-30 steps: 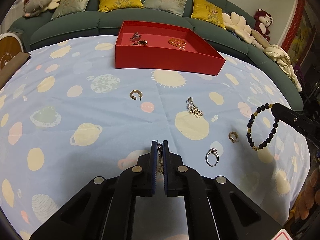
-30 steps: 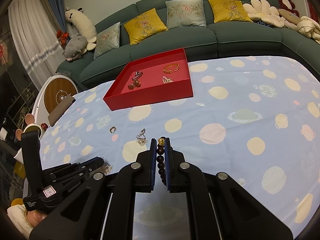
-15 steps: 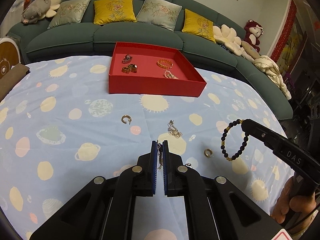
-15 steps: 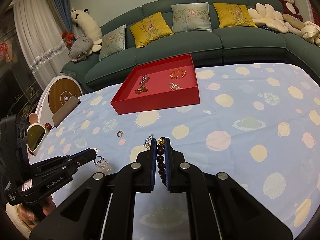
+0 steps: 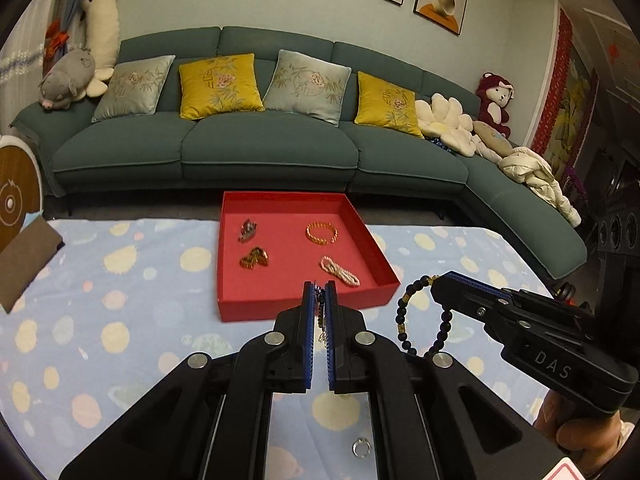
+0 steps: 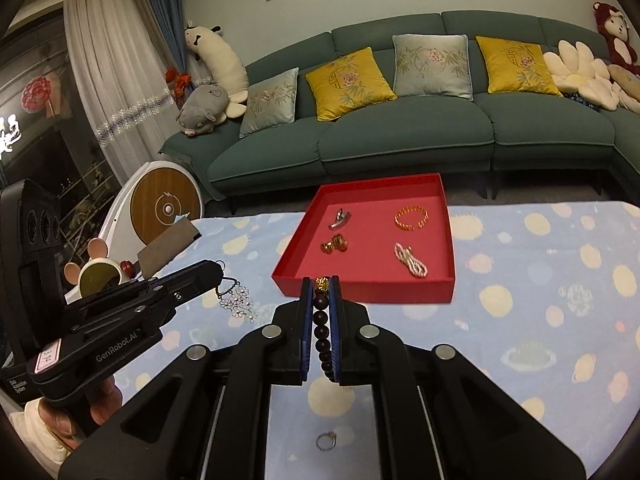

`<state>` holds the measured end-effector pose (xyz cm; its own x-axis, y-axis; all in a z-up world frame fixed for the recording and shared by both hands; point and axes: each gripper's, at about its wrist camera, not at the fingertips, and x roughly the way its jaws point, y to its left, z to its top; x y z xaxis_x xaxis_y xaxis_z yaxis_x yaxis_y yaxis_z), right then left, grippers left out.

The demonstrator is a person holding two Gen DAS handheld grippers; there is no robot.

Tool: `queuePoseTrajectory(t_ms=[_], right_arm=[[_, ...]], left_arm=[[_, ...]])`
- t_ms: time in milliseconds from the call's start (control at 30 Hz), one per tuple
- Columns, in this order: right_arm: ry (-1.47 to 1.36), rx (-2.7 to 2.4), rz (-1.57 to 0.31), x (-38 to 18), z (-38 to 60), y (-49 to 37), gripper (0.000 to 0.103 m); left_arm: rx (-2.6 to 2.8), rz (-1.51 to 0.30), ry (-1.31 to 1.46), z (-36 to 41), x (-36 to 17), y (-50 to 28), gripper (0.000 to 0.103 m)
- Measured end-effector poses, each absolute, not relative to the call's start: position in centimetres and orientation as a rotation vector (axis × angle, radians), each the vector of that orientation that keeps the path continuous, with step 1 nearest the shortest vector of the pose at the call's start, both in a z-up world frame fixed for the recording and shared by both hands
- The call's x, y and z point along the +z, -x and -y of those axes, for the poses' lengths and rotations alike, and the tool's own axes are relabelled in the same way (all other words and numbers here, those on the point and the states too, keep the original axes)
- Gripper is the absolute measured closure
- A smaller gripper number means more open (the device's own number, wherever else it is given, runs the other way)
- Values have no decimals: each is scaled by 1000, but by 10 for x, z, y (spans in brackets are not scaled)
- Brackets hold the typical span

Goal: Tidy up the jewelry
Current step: 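Carry the earring and bead bracelet into the red tray and open both tools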

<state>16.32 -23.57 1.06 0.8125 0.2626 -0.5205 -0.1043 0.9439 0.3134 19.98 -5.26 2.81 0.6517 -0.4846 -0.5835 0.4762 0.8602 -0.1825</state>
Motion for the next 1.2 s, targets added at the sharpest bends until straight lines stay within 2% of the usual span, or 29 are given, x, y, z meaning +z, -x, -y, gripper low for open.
queuePoseTrajectory(t_ms=[233, 533, 1100, 1200], right_arm=[[-292, 191, -602, 19, 244, -234, 96], [-300, 168, -684, -21, 245, -297, 96], [-267, 144, -753, -66, 241, -335, 96], [-265, 150, -753, -68, 241, -336, 93]], left_arm=[[-510, -689, 32, 64, 28, -269, 100], [-448, -771, 50, 69, -11, -328, 100], [-433, -879, 60, 75, -64, -359, 99], [-423, -877, 69, 73, -67, -359, 97]])
